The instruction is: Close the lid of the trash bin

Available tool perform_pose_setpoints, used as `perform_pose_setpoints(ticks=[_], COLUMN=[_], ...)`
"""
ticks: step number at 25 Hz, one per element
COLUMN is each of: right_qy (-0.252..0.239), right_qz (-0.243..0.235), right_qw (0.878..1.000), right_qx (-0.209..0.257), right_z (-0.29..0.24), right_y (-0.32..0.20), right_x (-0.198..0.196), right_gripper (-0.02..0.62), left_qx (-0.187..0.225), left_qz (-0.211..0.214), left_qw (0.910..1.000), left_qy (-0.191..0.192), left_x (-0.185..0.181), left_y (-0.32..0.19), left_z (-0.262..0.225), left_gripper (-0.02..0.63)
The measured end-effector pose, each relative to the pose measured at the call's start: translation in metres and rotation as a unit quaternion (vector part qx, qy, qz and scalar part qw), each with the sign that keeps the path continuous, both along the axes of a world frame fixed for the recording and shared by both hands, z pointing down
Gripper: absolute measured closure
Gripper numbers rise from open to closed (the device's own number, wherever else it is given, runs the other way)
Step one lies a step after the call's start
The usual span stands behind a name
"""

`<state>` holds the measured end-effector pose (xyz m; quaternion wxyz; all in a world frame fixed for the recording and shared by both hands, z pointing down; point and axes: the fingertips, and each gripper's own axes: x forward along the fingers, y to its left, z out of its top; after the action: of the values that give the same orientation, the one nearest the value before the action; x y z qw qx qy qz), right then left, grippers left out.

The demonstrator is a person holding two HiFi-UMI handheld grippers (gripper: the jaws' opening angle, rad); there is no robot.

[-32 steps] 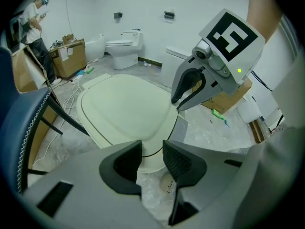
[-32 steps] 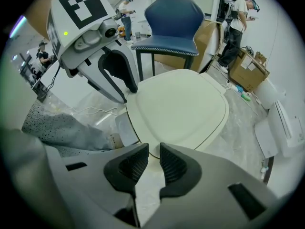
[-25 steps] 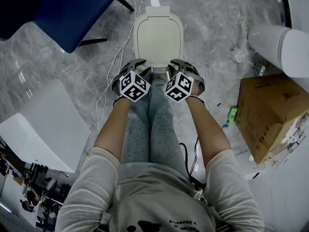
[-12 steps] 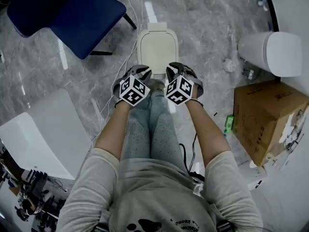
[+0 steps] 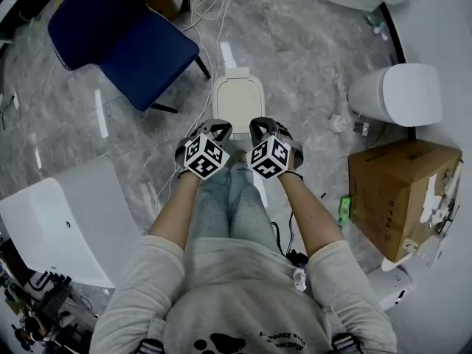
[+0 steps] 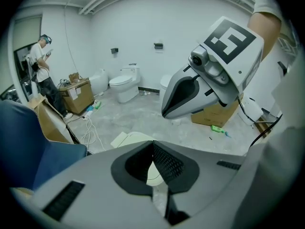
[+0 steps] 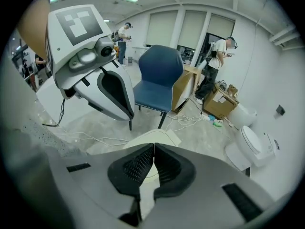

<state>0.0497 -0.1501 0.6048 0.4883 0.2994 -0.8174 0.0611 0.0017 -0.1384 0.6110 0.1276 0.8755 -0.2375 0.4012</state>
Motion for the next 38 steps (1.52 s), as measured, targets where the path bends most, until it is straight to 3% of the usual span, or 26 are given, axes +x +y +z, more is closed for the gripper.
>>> perform_pose_setpoints(ticks=[7, 11, 13, 20, 25, 30, 34, 38], right_qy=[-0.051, -0.120, -0.146, -0.208, -0.262, -0.313, -0.321, -0.325], right_qz=[0.058, 0.146, 0.168, 0.177, 0.188, 0.203, 0.205, 0.204], right_qw=[0.997, 0.981, 0.973, 0.943, 0.912, 0.881, 0.870, 0.870], right_qx=[0.025, 0.047, 0.070, 0.189, 0.253, 0.292, 0.314, 0.310], right_z=[-0.085, -0.150, -0.185, -0.306, -0.377, -0.429, -0.447, -0.445], right_y=[0.021, 0.021, 0.023, 0.029, 0.041, 0.064, 0.075, 0.078], right_x=[0.001, 0.006, 0.006, -0.004, -0.001, 0.007, 0.005, 0.002], right_gripper=[0.561, 0.561, 0.561, 0.561, 0.561, 0.561, 0.563, 0.562], left_qx=[0.037, 0.080, 0.103, 0.193, 0.265, 0.296, 0.313, 0.337], left_qz=[-0.046, -0.084, -0.103, -0.175, -0.194, -0.211, -0.218, -0.206], left_qw=[0.9980, 0.9919, 0.9868, 0.9541, 0.9253, 0.9054, 0.8943, 0.8845], left_qy=[0.022, 0.053, 0.070, 0.147, 0.190, 0.220, 0.234, 0.248], left_x=[-0.009, -0.009, -0.006, -0.008, -0.012, -0.021, -0.030, -0.026], left_y=[0.008, 0.008, 0.009, 0.006, 0.021, 0.046, 0.058, 0.063], left_z=[-0.087, -0.154, -0.187, -0.306, -0.384, -0.427, -0.451, -0.462], left_gripper=[0.585, 0.586, 0.586, 0.586, 0.586, 0.585, 0.586, 0.585])
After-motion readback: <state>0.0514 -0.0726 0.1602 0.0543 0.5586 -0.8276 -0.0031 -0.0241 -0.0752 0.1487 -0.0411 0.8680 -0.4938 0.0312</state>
